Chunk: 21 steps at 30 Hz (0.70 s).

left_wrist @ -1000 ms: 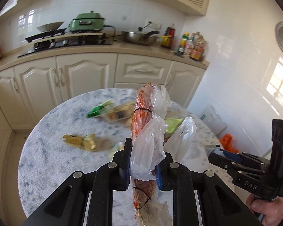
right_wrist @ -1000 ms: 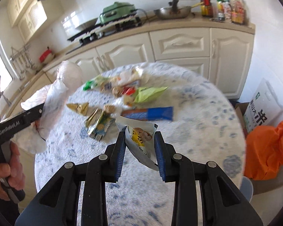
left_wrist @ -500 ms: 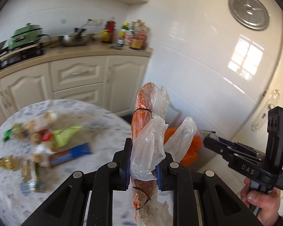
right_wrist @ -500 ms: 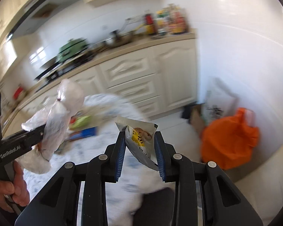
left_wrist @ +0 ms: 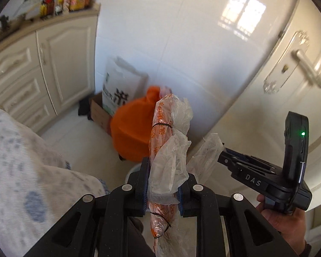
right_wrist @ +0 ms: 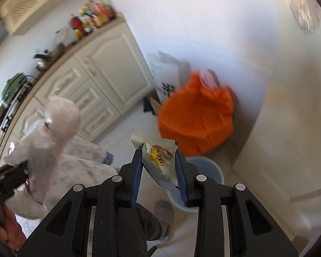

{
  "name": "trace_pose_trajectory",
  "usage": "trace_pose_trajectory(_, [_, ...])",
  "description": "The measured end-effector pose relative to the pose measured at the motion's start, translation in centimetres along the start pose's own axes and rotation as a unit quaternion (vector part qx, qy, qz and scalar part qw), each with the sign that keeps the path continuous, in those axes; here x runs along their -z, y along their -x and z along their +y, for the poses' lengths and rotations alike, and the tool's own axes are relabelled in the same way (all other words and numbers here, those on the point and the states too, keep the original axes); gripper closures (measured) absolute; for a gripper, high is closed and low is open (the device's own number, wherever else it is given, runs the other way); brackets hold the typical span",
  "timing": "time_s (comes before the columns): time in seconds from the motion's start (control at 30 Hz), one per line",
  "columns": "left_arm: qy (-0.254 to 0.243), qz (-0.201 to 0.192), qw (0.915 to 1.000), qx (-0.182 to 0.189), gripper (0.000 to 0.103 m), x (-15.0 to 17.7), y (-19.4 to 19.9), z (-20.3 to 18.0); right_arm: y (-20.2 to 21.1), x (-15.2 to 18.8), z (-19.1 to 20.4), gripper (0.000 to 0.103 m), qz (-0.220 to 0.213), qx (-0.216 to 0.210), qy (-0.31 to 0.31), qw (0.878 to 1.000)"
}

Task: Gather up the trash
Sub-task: 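Carry both items to the light-blue bin and open both tools to drop them, then move both open tools back over the table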

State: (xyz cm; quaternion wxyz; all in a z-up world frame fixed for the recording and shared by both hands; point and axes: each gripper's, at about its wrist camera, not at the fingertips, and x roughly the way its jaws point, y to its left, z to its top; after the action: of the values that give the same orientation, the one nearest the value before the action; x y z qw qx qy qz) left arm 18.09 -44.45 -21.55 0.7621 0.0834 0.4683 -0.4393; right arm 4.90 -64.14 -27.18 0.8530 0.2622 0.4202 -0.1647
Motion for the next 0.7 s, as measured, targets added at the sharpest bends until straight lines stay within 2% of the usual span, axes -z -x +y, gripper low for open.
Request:
trace_pose_trajectory(0.2, [-0.016, 0.063, 0.9979, 0.003, 0.085, -1.6, -7.1, -1.1, -4.3, 0.6, -3.8, 0.072, 0.031, 0.005, -0.042, 0.999])
trace_pose_trajectory(0.3, [-0.023, 0.088, 0.9959, 0.002, 0.082, -2.6, -10.3, -1.7, -6.2, 0.4, -5.2, 0.066, 0.041, 0.013, -0.062, 0.997])
trace_pose_trajectory(0.37, [-0.024, 0.1, 0.9946, -0.012, 0.07, -3.8, -12.1, -2.2, -7.4, 0.5, -6.0, 0.057, 0.052, 0.011, -0.079, 0.995])
trace_pose_trajectory(0.43, [-0.025, 0.102, 0.9942, -0.023, 0.039, -4.6, -12.9, -2.9, -8.2, 0.6, -6.5, 0.042, 0.059, 0.016, -0.089, 0.994])
trace_pose_trajectory(0.47, [-0.027, 0.092, 0.9947, -0.035, 0.035, -4.7, -12.7, -3.0, -8.2, 0.7, -6.6, 0.038, 0.06, 0.019, -0.091, 0.994])
trace_pose_trajectory(0.53, [-0.036, 0.074, 0.995, -0.057, 0.02, -4.7, -12.0, -3.4, -8.1, 1.0, -6.9, 0.022, 0.059, 0.021, -0.097, 0.993])
trace_pose_trajectory(0.63, [-0.039, 0.056, 0.9943, -0.081, 0.012, -3.6, -10.2, -3.7, -7.7, 1.4, -7.1, 0.001, 0.056, 0.029, -0.105, 0.992])
trace_pose_trajectory(0.7, [-0.038, 0.046, 0.9941, -0.091, 0.008, -3.1, -8.7, -3.9, -7.3, 1.6, -7.0, 0.0, 0.054, 0.031, -0.114, 0.992])
